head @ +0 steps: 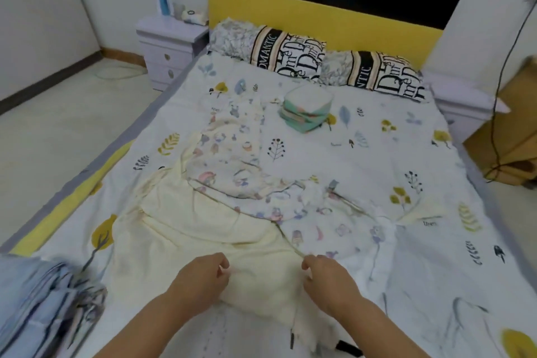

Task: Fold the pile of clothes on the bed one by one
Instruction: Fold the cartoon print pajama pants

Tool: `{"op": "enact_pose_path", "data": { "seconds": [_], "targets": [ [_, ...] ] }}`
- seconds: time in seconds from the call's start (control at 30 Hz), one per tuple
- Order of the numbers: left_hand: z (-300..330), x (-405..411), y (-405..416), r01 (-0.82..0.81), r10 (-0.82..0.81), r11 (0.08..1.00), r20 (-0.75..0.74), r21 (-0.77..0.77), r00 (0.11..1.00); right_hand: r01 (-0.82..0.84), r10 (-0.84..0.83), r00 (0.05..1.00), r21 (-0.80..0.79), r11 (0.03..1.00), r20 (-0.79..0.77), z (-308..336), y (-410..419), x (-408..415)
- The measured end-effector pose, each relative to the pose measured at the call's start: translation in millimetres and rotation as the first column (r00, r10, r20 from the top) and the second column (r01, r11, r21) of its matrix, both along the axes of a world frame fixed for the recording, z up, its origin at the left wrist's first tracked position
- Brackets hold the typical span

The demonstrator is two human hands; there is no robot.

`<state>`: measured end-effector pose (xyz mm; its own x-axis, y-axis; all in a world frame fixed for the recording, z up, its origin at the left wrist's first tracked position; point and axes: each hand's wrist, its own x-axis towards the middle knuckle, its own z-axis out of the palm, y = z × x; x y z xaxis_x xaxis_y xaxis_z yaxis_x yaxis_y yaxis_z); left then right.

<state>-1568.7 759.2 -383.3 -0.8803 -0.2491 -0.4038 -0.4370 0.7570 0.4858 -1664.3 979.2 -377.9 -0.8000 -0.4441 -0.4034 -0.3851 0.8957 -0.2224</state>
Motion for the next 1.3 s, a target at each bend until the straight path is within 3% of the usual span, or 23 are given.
{"op": "enact_pose_path", "data": {
  "seconds": [0.2,0.33,0.47,0.57,0.67,0.73,0.8,0.87,0.97,1.03,1.13,1.3],
  "targets": [
    [-43.3,-74.0,29.3,0.105,-0.117,0.959,-0.033,-0.265,0.993,0.076,-0.068,0.992,0.078,0.994,-0.104,-43.6,33.7,-59.4],
    [-64.5,-129.5,30.9,0.053,-0.105,0.904,-0.1,-0.424,0.989,0.13,-0.125,0.986,0.042,0.991,-0.109,-77.0,33.0,-88.3],
    [-83.9,-179.2,24.4,0.042,-0.14,0.859,-0.155,-0.511,0.978,0.077,-0.07,0.989,0.049,0.996,-0.127,-113.7,21.8,-101.4],
    [-99.6,-203.0,14.8,0.112,-0.193,0.814,-0.083,-0.57,0.978,0.002,0.003,0.999,0.093,0.996,-0.048,-137.2,17.4,-96.3],
    [-109.0,-211.9,6.0,0.22,-0.203,0.801,0.093,-0.557,0.975,-0.013,0.022,0.997,0.129,0.992,-0.069,-150.9,17.8,-83.3],
    [-107.1,-208.8,5.6,0.234,-0.221,0.802,0.091,-0.549,0.971,-0.013,0.022,0.997,0.123,0.992,-0.074,-151.6,19.5,-76.0],
    [-98.3,-200.8,8.9,0.202,-0.224,0.892,-0.009,-0.404,0.975,-0.009,0.014,0.999,0.106,0.994,-0.044,-146.9,20.9,-72.8],
    [-80.0,-188.4,14.8,0.172,-0.185,0.977,-0.102,-0.127,0.977,0.017,-0.019,1.0,0.064,0.998,0.025,-136.4,20.5,-71.6],
    [-36.6,-164.6,24.8,0.206,-0.181,0.97,-0.181,0.132,0.967,0.189,-0.167,0.975,-0.148,0.971,0.146,-110.1,16.0,-69.3],
    [-3.9,-148.0,31.2,0.251,-0.217,0.946,-0.173,0.205,0.961,0.302,-0.262,0.952,-0.322,0.897,0.161,-84.4,11.5,-65.6],
    [43.5,-127.1,35.3,0.282,-0.237,0.913,-0.179,0.294,0.955,0.334,-0.329,0.939,-0.503,0.797,0.1,-41.8,7.4,-55.8],
    [136.8,-96.3,43.6,0.323,-0.229,0.874,-0.28,0.363,0.932,0.387,-0.446,0.895,-0.557,0.734,0.035,27.5,8.6,-38.0]
  ]
}}
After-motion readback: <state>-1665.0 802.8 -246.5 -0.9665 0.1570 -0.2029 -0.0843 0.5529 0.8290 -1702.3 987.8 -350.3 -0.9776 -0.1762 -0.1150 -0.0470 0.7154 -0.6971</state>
